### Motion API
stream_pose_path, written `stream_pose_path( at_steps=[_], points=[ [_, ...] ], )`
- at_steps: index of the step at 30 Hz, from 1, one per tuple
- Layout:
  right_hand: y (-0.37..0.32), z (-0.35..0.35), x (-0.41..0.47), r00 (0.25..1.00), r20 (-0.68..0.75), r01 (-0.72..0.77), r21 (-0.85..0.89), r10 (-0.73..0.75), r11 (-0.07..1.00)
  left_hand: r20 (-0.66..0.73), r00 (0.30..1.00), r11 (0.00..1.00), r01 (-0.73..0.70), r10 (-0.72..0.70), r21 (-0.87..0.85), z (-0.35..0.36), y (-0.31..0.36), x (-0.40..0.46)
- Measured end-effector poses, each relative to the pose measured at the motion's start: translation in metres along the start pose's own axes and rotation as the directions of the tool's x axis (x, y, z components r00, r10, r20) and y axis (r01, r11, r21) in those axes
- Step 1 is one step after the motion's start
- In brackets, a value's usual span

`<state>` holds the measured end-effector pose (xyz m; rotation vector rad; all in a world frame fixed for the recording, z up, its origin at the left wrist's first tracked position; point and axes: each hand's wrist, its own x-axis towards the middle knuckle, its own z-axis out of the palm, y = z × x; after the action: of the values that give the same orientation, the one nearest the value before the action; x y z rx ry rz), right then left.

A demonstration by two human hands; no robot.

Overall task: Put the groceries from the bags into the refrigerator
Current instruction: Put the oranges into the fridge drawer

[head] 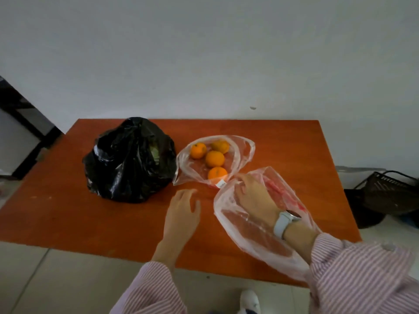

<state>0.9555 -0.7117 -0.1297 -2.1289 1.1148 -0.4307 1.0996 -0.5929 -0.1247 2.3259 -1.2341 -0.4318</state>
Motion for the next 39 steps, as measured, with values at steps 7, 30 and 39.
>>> stream_pose_path(
  at_steps=[7, 30, 39],
  points=[
    [0.003, 0.05, 0.102, 0.979, -0.001, -0.202, 0.104, 0.203, 0.974, 0.073, 0.997, 0.998, -0.035, 0.039, -0.056, 0.008, -0.036, 0.09],
    [0.027, 0.086, 0.126, 0.85, 0.091, -0.52, 0.288, 0.518, 0.804, 0.391, 0.91, 0.989, -0.106, 0.139, -0.105, 0.074, -0.016, 0.25],
    [-0.004, 0.044, 0.11, 0.851, -0.157, -0.329, 0.586, 0.502, 0.74, 0.342, 0.933, 0.697, 0.168, 0.117, -0.697, 0.015, 0.0, 0.216]
  ],
)
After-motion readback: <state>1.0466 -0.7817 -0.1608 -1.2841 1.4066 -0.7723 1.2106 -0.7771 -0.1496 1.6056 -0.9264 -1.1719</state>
